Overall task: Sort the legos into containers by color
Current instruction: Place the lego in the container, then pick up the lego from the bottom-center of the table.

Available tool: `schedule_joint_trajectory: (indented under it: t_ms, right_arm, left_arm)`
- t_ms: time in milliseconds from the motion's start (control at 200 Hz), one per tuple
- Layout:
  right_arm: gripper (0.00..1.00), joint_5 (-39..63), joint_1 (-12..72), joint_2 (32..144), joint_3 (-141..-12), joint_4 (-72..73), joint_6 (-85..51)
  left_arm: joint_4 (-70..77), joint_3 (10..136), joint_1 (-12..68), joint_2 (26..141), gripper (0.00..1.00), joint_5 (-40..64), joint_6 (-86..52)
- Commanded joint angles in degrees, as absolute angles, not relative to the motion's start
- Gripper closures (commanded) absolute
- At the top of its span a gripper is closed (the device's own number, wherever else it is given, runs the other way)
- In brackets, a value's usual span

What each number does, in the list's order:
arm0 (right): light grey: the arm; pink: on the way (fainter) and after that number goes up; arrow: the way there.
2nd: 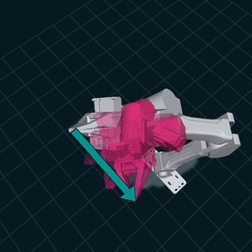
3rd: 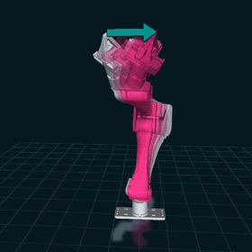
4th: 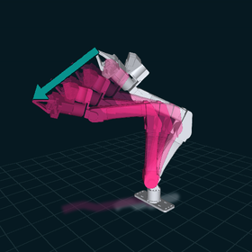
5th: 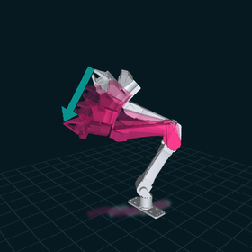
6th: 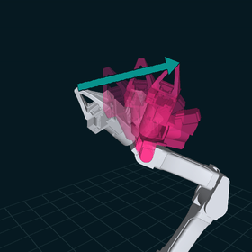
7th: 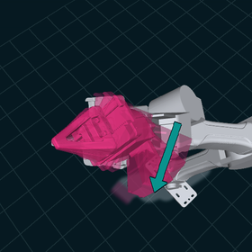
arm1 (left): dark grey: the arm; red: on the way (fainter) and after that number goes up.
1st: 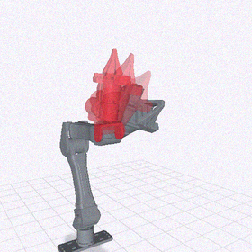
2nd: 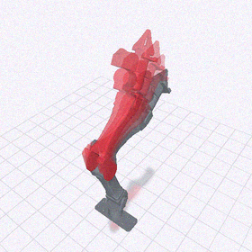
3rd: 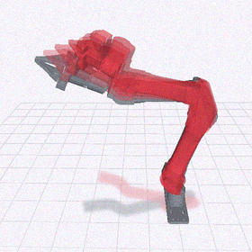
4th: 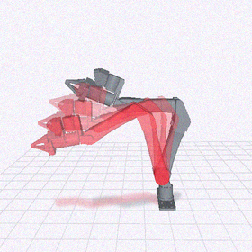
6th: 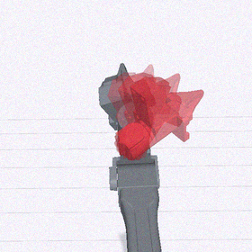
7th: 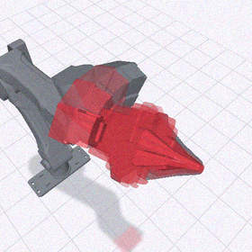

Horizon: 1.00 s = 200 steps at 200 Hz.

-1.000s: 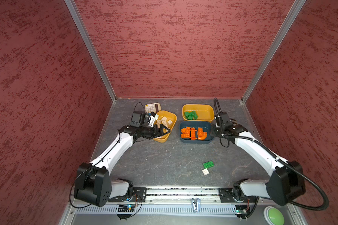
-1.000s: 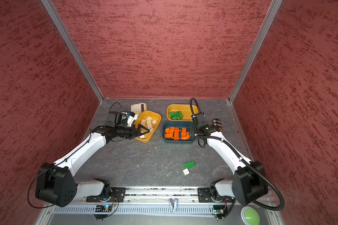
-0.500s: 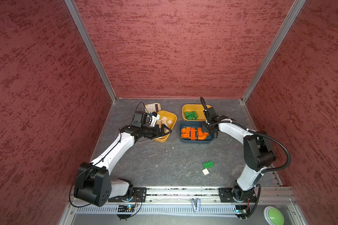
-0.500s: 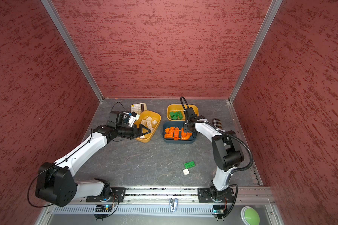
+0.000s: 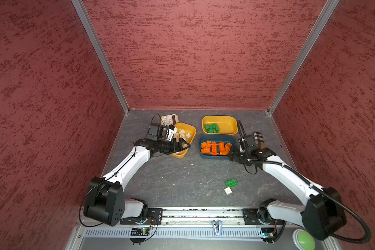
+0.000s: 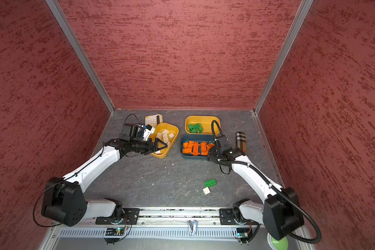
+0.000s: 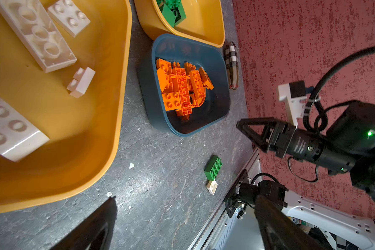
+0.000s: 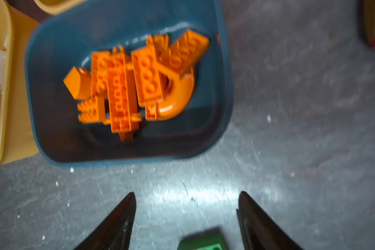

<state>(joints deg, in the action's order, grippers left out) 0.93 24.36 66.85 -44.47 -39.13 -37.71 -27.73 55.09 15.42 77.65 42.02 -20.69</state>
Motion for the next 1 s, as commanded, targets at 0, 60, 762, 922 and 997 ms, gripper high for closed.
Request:
schedule_joint_trajectory:
  t_ms: [0,60,762,922,997]
  right_arm:
    - [0.22,2.6,27.6,62.3,-39.6,-44.5,-52.6]
    - [0.21,2.6,29.4,60.4,-37.3,-45.3,-58.6]
    - [0.31,-0.7,39.2,74.2,-37.3,-38.8,-77.1]
    - [0.43,-1.1,39.3,77.6,-38.4,-38.5,-75.1]
    - [0.51,-1.6,39.7,78.4,-38.9,-39.3,-73.9]
  left_arm:
    - [-26.1,55.6,15.1,78.4,0.00,42.6,-19.2]
    - [-25.9,55.4,15.0,78.5,0.00,42.7,-19.1]
    - [-27.2,53.8,12.7,77.3,0.00,42.7,-17.4]
    - [-27.7,53.5,12.0,76.7,0.01,42.7,-16.9]
    - [-27.8,53.2,11.8,76.3,0.01,42.7,-16.8]
